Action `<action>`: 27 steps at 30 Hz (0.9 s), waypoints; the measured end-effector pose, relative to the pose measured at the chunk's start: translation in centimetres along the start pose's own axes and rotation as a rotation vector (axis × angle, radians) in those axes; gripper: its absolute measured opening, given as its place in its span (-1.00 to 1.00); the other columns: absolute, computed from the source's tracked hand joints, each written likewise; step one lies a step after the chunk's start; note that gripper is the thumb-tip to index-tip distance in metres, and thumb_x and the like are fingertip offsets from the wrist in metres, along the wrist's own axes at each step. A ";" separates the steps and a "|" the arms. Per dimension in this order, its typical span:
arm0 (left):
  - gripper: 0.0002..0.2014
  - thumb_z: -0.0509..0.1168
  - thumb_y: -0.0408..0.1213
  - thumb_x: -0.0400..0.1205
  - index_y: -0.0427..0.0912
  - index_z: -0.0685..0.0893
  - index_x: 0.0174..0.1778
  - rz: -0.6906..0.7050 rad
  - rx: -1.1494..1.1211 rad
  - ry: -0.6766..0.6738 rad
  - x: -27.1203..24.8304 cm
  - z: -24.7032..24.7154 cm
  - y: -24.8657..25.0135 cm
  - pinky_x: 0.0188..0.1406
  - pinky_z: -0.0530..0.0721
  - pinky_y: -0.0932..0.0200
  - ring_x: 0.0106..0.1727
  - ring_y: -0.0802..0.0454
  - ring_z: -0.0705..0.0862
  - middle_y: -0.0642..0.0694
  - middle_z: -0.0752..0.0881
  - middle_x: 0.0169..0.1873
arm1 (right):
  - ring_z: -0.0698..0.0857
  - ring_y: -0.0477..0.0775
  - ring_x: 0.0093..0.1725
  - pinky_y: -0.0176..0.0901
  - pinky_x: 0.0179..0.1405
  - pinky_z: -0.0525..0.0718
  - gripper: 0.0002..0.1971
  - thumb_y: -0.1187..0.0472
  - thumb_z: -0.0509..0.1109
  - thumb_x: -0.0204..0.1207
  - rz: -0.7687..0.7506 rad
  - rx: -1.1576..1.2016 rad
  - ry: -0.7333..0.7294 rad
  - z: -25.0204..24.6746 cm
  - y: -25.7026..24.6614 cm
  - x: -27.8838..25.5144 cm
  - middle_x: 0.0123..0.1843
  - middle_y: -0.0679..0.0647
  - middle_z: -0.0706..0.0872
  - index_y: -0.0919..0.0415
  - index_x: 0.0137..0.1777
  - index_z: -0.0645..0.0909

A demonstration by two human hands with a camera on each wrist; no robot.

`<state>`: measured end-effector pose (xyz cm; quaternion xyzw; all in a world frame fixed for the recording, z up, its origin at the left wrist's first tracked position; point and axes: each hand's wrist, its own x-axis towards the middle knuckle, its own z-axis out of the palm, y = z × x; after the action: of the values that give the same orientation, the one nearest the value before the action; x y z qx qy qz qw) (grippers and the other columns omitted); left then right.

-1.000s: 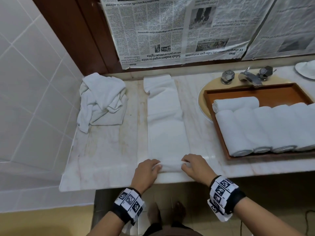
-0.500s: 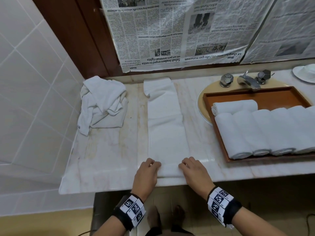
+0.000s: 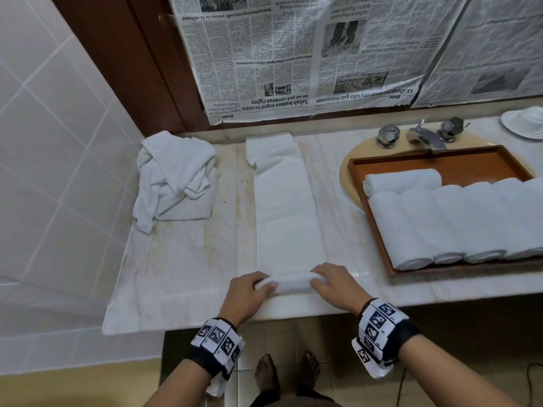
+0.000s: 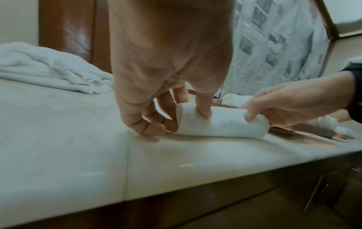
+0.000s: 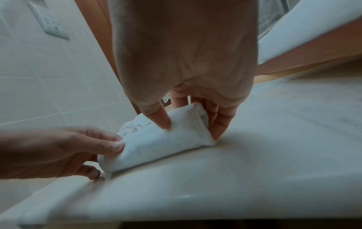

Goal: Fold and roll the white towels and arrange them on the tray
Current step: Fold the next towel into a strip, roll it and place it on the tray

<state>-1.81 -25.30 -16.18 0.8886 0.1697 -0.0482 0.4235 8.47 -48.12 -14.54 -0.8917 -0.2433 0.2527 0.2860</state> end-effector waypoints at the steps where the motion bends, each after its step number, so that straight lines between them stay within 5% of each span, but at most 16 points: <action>1: -0.83 0.44 0.03 0.61 0.04 0.79 -0.02 -0.039 -0.024 0.009 0.1 0.0 -0.1 -0.18 0.47 0.52 -0.13 0.33 0.67 0.16 0.78 -0.16 | 0.63 -0.01 0.01 -0.23 -0.01 0.50 -0.79 0.12 0.32 0.63 0.014 0.044 0.018 0.0 0.3 -0.1 0.07 0.05 0.72 0.16 0.18 0.64; 4: -0.76 0.41 0.11 0.60 0.02 0.71 -0.12 -0.090 0.000 0.047 0.0 0.5 -0.2 -0.27 0.49 0.31 -0.26 0.15 0.64 0.08 0.70 -0.34 | 0.65 0.01 -0.08 -0.16 -0.05 0.58 -0.85 0.12 0.34 0.60 0.026 0.069 0.091 0.5 0.9 -0.4 -0.02 0.05 0.71 0.13 0.10 0.61; 7: -0.74 0.36 0.16 0.62 0.04 0.67 -0.12 -0.116 0.051 0.071 0.1 0.9 0.1 -0.29 0.45 0.22 -0.27 0.13 0.61 0.13 0.60 -0.39 | 0.60 0.03 -0.13 -0.09 -0.08 0.57 -0.80 0.12 0.35 0.60 -0.024 -0.007 0.218 1.5 0.9 -0.6 0.10 0.00 0.55 0.10 0.19 0.60; 9: -0.73 0.34 0.16 0.64 0.02 0.65 -0.07 -0.116 0.101 0.085 0.2 1.2 0.3 -0.25 0.45 0.17 -0.19 0.08 0.61 0.09 0.60 -0.31 | 0.53 0.04 -0.19 -0.09 -0.28 0.54 -0.87 0.16 0.32 0.64 -0.066 -0.138 0.274 2.1 0.9 -0.7 0.10 0.00 0.49 0.12 0.13 0.59; 13: -0.79 0.30 0.04 0.69 0.03 0.62 0.12 -0.028 0.175 0.173 -0.2 1.7 0.6 -0.18 0.52 0.16 -0.09 0.08 0.59 0.06 0.48 0.01 | 0.57 0.09 0.03 -0.15 -0.50 0.57 -0.95 0.28 0.45 0.52 -0.196 -0.301 0.312 2.6 1.3 -0.8 0.09 0.10 0.60 0.20 -0.05 0.67; 18: -0.93 0.37 -0.12 0.68 0.08 0.68 0.05 0.232 0.472 0.231 -1.5 3.1 -0.3 -0.42 0.46 0.14 -0.10 -0.05 0.61 0.07 0.58 0.00 | 0.66 0.10 0.00 -0.20 -0.41 0.64 -0.68 0.11 0.48 0.29 -0.292 -0.359 0.163 2.2 1.7 -1.3 0.06 0.08 0.63 0.23 0.01 0.68; 22: -0.65 0.31 0.23 0.56 0.13 0.70 0.12 0.289 0.579 0.223 -2.0 3.2 0.2 -0.28 0.60 0.04 0.09 -0.05 0.58 0.10 0.63 0.14 | 0.61 0.12 0.00 -0.25 -0.45 0.50 -0.82 0.17 0.40 0.37 -0.256 -0.336 0.179 2.6 1.7 -0.8 0.01 0.08 0.58 0.27 -0.10 0.67; 27: -0.62 0.24 0.23 0.59 0.20 0.65 0.26 0.302 0.545 0.055 -1.4 2.8 0.2 -0.11 0.51 0.06 0.10 -0.01 0.63 0.20 0.67 0.05 | 0.51 0.08 0.20 -0.04 0.03 0.62 -0.55 -0.02 0.15 0.55 -0.150 -0.218 0.059 1.5 1.2 -0.2 0.14 0.08 0.59 0.25 0.22 0.66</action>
<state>-2.87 -27.94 -17.50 0.9855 0.0281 -0.0043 0.1672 7.74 -48.54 -16.30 -0.9038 -0.3269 0.1762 0.2127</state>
